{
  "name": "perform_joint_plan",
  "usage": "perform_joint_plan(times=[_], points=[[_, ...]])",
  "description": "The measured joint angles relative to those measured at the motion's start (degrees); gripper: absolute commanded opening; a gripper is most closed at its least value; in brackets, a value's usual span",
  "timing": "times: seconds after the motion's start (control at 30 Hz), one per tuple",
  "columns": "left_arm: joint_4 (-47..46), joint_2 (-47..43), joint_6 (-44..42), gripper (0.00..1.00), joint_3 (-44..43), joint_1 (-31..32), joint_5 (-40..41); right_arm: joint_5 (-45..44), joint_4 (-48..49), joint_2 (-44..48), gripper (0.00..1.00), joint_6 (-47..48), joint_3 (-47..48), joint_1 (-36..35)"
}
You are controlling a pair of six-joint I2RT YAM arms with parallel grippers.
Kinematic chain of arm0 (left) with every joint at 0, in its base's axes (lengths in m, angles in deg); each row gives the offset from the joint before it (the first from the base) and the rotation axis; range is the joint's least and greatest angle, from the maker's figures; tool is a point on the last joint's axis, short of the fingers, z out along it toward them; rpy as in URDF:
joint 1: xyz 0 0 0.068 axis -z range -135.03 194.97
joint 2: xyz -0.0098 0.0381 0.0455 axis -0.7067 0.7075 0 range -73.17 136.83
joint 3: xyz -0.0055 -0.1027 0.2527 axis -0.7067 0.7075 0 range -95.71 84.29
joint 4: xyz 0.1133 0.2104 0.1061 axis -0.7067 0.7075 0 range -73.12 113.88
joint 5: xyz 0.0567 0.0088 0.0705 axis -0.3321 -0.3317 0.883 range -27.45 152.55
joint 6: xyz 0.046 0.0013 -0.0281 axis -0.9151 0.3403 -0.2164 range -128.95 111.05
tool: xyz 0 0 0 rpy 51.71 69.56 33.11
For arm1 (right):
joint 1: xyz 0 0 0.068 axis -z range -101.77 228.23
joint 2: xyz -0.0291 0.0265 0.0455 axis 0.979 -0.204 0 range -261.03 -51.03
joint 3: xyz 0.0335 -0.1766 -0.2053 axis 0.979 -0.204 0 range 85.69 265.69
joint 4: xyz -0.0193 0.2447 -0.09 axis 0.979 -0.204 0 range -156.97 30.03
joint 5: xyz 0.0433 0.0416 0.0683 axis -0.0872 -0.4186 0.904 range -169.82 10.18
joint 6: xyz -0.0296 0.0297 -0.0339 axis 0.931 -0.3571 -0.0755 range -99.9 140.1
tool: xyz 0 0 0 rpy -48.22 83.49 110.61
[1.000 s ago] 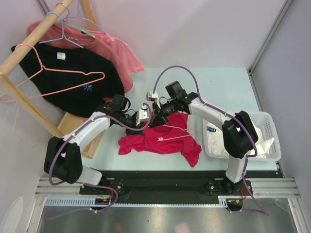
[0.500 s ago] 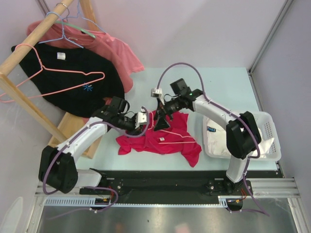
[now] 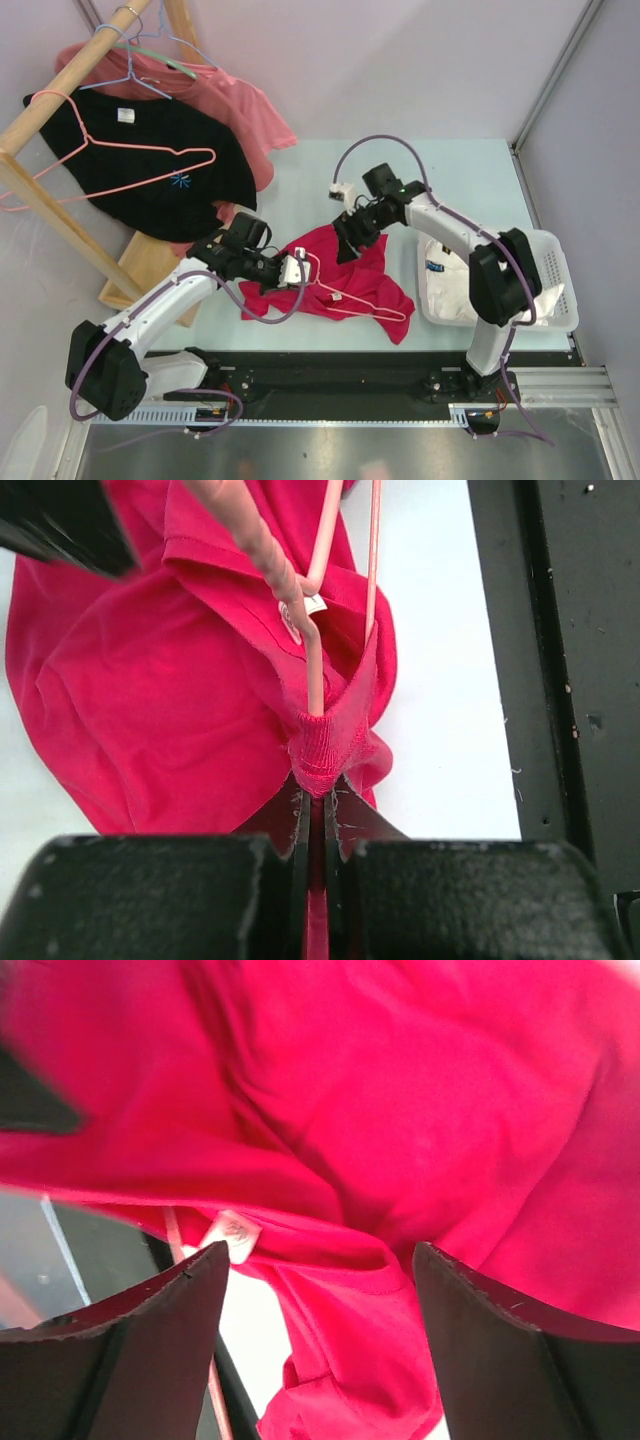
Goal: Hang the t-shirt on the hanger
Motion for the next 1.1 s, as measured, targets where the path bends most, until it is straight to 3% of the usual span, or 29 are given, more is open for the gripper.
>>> perform_joint_plan(times=[0.17, 0.33, 0.43, 0.47, 0.53, 0.67, 0.77, 0.97, 1.1], points=[[0.02, -0.55, -0.35, 0.00, 0.02, 0.70, 0.68, -7.89, -2.99, -5.79, 0.71, -0.57, 0.09, -4.13], [0.04, -0.57, -0.42, 0.00, 0.02, 0.74, 1.53, -13.29, -6.16, -9.42, 0.58, -0.48, 1.03, -5.53], [0.04, -0.57, -0.50, 0.00, 0.04, 0.76, 1.73, -15.19, -7.39, -9.92, 0.41, 0.09, 1.05, -5.53], [0.02, -0.57, -0.50, 0.00, 0.04, 0.76, 1.75, -16.00, -7.78, -10.03, 0.31, 0.31, 1.05, -5.53], [0.00, -0.59, -0.44, 0.00, 0.11, 0.76, 1.88, -17.33, -8.48, -10.23, 0.24, 0.81, 1.05, -5.53], [-0.13, -0.59, 0.24, 0.00, 0.59, 0.26, 2.19, -19.10, -9.79, -10.23, 0.00, 1.18, 1.05, -5.03], [-0.31, -0.59, 2.05, 0.00, 0.76, -2.36, 0.74, -19.32, -10.95, -9.97, 0.00, 1.60, 1.01, -4.07], [-3.72, -1.62, 8.68, 0.00, 0.81, -14.80, -4.31, -18.86, -11.26, -3.26, 0.00, 2.12, -3.82, 0.92], [-5.62, -3.65, 10.12, 0.01, 2.05, -16.11, -4.92, -18.16, -10.69, 2.80, 0.00, 1.84, -6.40, 3.28]])
